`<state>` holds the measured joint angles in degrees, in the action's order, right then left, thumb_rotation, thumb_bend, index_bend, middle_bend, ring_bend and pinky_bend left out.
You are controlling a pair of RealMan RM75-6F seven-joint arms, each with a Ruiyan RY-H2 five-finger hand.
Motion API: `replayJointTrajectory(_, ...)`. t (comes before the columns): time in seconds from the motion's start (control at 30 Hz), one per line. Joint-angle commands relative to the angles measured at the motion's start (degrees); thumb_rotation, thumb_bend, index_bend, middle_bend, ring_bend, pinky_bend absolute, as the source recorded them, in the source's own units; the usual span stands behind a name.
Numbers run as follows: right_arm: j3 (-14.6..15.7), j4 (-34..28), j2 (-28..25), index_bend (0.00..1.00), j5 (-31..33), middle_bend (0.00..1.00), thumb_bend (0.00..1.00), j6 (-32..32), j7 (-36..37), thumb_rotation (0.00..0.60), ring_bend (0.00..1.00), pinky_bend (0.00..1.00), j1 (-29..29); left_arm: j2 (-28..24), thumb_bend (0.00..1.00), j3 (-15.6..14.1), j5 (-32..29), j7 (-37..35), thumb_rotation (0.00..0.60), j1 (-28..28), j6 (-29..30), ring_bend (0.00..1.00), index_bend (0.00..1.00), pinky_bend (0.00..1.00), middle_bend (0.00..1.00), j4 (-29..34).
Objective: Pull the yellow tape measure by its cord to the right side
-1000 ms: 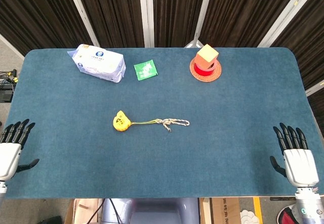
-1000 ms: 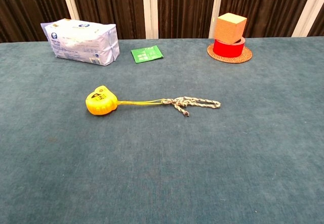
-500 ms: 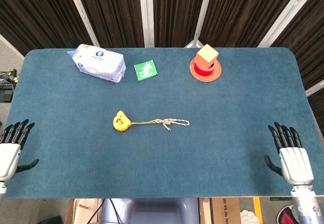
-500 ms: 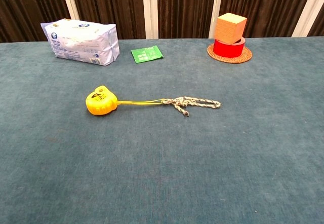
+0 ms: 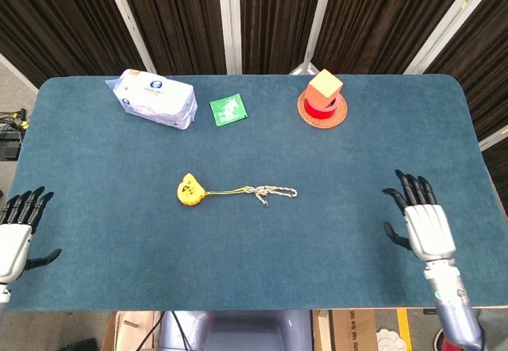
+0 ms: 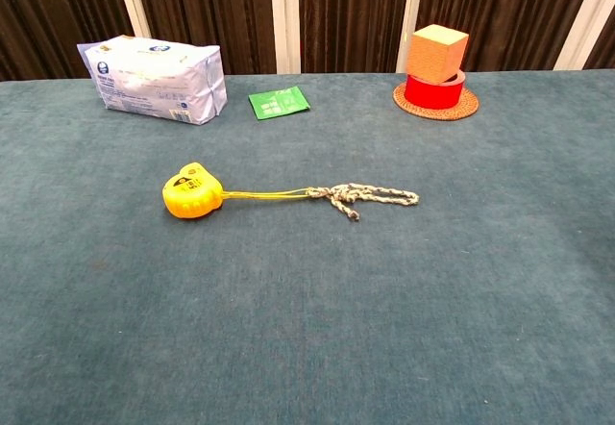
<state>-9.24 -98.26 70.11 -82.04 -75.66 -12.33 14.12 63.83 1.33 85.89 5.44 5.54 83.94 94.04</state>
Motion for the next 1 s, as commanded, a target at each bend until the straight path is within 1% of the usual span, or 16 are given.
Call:
replayJointTrajectory(0.03, -2.04, -0.44, 3.43, 0.35, 2.90, 0.02, 0.34, 3.40, -4.06, 0.600, 0.00, 0.00, 3.68, -0.03, 0.00, 0.05, -0.17, -0.11, 0.600, 0.01, -0.12, 0.00, 0.00, 0.00, 0.00, 0.07)
replayJointTrajectory(0.2, -3.93, 1.44, 8.59, 0.41, 6.91, 0.05, 0.34, 6.75, -8.56, 0.600, 0.00, 0.00, 7.91, 0.01, 0.00, 0.26, -0.51, -0.35, 0.600, 0.03, -0.14, 0.00, 0.00, 0.00, 0.00, 0.04)
replayJointTrajectory(0.37, -5.51, 5.38, 15.33, 0.45, 11.27, 0.07, 0.34, 9.64, -11.90, 0.600, 0.00, 0.00, 12.36, 0.04, 0.00, 0.37, -0.85, -0.67, 0.600, 0.15, -0.48, 0.00, 0.00, 0.00, 0.00, -0.06)
replayJointTrajectory(0.53, -5.79, 8.88, 20.36, 0.49, 13.53, 0.09, 0.34, 11.01, -13.36, 0.600, 0.00, 0.00, 15.00, 0.11, 0.00, 0.50, -1.34, -0.77, 0.600, 0.31, -0.95, 0.00, 0.00, 0.00, 0.00, -0.07)
replayJointTrajectory(0.73, -5.61, 15.73, 27.29, 0.51, 16.44, 0.09, 0.34, 12.92, -14.80, 0.600, 0.00, 0.00, 18.17, 0.02, 0.00, 0.60, -2.01, -1.06, 0.600, 0.54, -1.72, 0.00, 0.00, 0.00, 0.00, 0.15)
replayJointTrajectory(0.83, -6.21, 21.64, 31.39, 0.51, 18.48, 0.09, 0.35, 14.51, -14.87, 0.600, 0.00, 0.00, 20.12, 0.04, 0.00, 0.75, -2.45, -1.56, 0.600, 0.64, -2.05, 0.00, 0.00, 0.00, 0.00, 0.07)
replayJointTrajectory(1.0, -7.26, 25.75, 34.05, 0.53, 19.41, 0.09, 0.36, 14.95, -13.37, 0.600, 0.00, 0.00, 21.65, 0.13, 0.00, 0.86, -2.82, -1.85, 0.600, 0.87, -2.54, 0.00, 0.00, 0.00, 0.00, -0.13)
